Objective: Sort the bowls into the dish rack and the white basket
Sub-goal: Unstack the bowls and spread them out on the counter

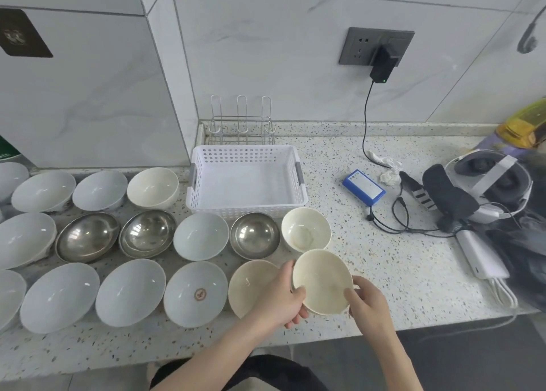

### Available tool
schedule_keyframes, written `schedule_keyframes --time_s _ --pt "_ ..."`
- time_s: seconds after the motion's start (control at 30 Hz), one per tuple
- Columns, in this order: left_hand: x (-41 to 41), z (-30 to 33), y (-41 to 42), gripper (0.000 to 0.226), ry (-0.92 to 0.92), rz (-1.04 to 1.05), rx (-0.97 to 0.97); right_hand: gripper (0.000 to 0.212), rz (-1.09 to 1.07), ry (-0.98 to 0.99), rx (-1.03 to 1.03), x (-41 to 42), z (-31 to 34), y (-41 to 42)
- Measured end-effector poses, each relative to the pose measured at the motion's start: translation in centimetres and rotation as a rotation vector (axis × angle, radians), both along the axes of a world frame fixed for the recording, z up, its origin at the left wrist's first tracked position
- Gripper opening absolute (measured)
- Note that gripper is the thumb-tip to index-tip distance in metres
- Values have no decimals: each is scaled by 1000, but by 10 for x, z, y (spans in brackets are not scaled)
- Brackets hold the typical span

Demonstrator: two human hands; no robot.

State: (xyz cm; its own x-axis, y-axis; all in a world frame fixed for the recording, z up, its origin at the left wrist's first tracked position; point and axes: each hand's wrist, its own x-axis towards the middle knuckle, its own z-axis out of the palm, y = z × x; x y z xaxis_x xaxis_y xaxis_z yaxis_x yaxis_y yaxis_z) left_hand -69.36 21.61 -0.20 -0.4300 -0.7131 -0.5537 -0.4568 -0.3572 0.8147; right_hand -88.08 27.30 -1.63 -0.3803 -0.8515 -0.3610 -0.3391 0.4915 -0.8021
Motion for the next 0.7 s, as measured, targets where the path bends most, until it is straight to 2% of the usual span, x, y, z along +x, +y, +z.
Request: schedule_keyframes --time_s 0.2,0.47,0.7 --pt "-2 -6 7 72 -83 -84 -28 16 44 28 74 -3 -10 6" --pt "1 -4 4 91 -322 -225 -190 19 75 30 97 -1 -19 -2" --pt "-2 -7 -2 103 -431 -315 -187 18 63 32 125 -2 -25 -5"
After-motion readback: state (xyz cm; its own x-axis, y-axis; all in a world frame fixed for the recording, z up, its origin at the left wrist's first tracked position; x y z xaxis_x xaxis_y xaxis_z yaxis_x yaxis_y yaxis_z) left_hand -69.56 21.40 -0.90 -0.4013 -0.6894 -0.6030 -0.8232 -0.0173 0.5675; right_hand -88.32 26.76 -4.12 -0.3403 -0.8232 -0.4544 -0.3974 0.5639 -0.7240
